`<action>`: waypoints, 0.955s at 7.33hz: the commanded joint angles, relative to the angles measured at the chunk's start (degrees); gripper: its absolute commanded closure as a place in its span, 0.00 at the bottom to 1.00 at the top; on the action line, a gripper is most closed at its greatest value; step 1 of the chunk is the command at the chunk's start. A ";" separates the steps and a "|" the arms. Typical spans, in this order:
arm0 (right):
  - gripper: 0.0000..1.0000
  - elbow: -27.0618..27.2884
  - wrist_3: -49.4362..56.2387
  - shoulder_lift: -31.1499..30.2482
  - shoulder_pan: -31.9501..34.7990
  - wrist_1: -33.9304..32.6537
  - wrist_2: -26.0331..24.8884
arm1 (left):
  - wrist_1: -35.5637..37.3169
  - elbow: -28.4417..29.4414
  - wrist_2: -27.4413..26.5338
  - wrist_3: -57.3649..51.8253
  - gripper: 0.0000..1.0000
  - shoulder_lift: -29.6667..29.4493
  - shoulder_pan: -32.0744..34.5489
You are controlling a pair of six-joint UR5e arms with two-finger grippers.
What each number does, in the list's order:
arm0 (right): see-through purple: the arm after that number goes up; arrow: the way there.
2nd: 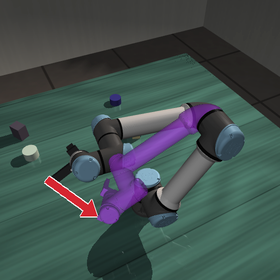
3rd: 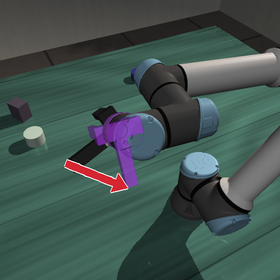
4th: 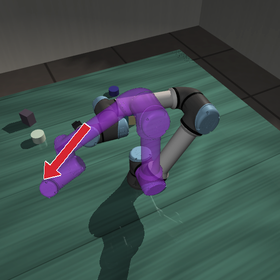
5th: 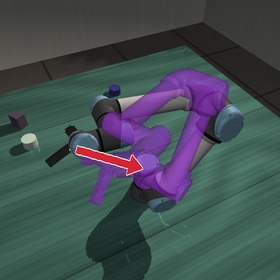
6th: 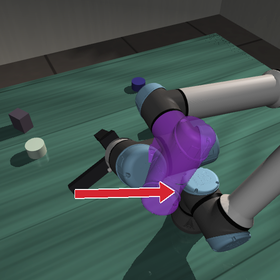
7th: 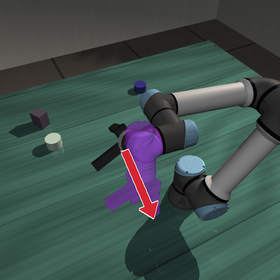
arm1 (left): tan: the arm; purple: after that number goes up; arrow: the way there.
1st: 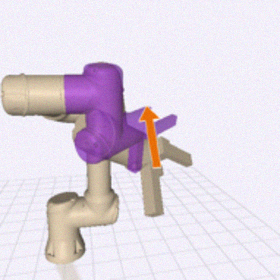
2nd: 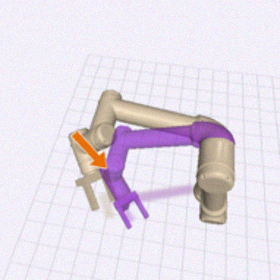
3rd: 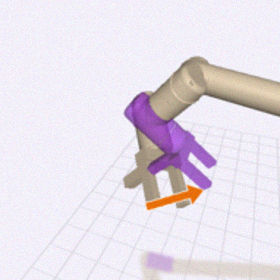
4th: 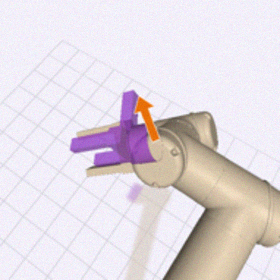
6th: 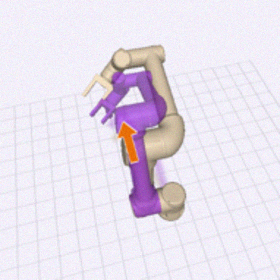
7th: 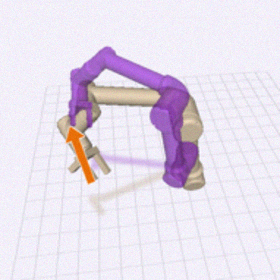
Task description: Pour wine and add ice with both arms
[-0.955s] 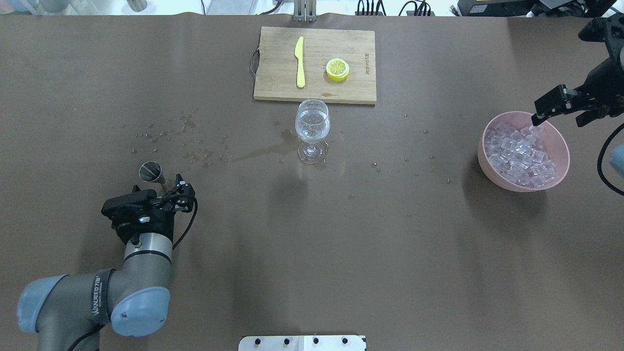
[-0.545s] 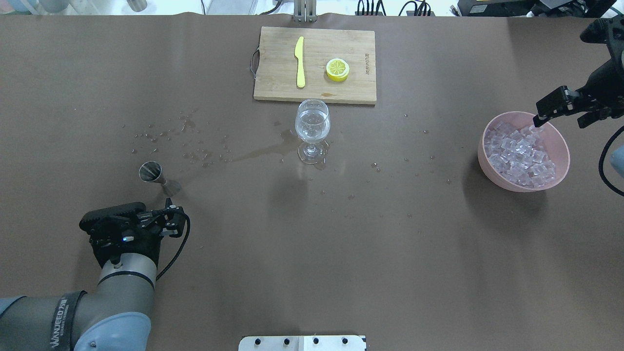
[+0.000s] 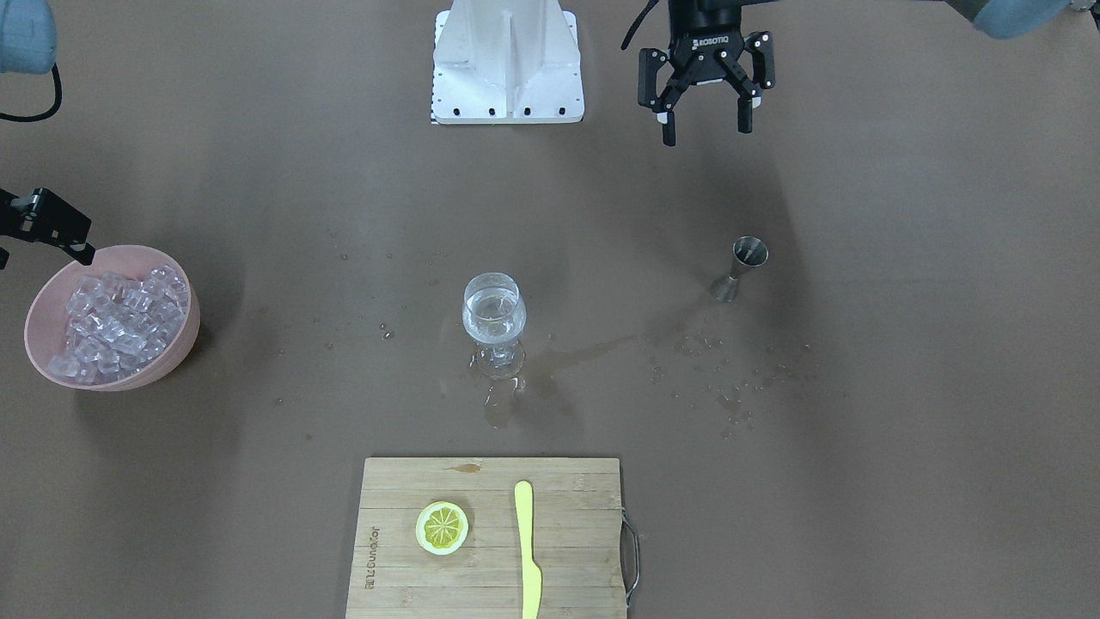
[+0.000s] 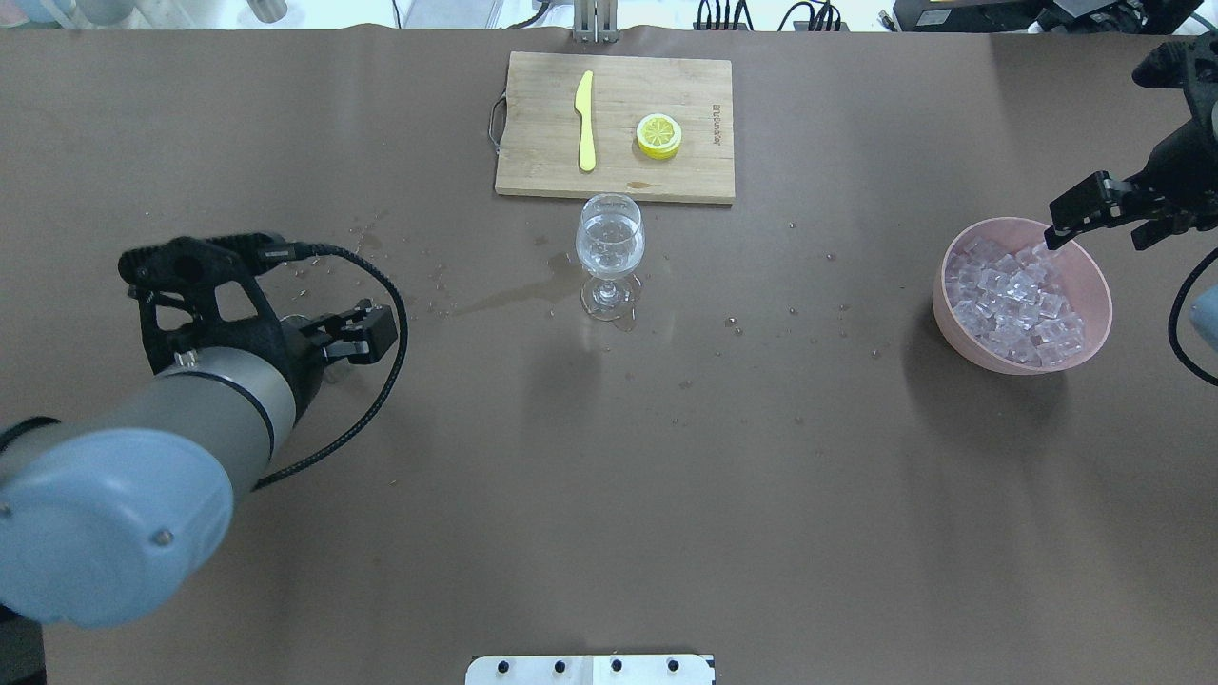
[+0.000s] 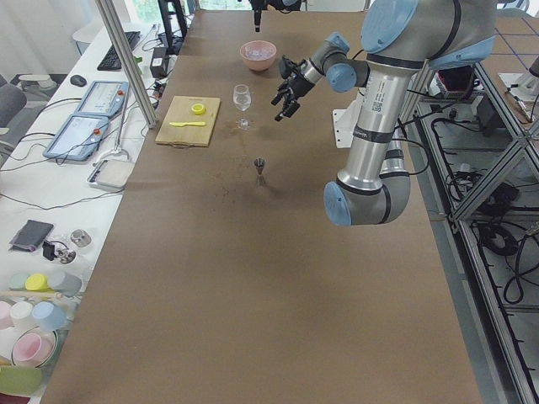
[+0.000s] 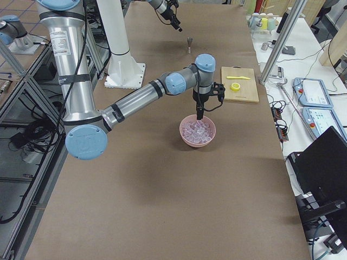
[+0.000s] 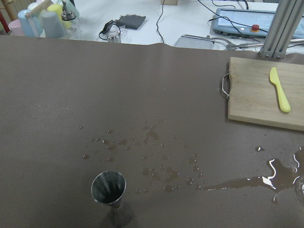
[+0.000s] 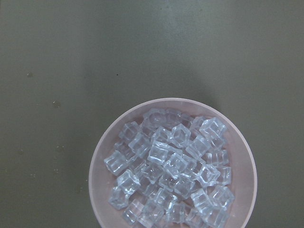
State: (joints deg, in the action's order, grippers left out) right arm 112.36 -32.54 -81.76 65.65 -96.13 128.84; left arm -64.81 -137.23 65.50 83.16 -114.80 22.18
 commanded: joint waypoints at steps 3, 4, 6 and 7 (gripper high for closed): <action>0.00 -4.33 10.78 1.51 -6.65 0.51 -9.54 | -0.41 1.00 20.94 -23.16 0.02 -2.98 24.08; 0.00 -7.65 15.10 3.61 -6.76 0.68 -9.92 | -0.49 2.39 26.21 -27.92 0.02 -3.41 29.10; 0.00 -12.07 24.96 5.55 -6.67 1.91 -9.84 | -2.67 5.21 30.03 -33.41 0.02 -3.51 33.62; 0.00 -12.95 26.38 5.65 -7.28 2.00 -9.75 | -3.73 6.09 30.04 -33.42 0.02 -3.42 33.89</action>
State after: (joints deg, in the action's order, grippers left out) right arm 100.91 -9.21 -76.63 58.83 -94.46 119.05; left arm -67.09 -132.44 94.64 50.90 -118.24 54.78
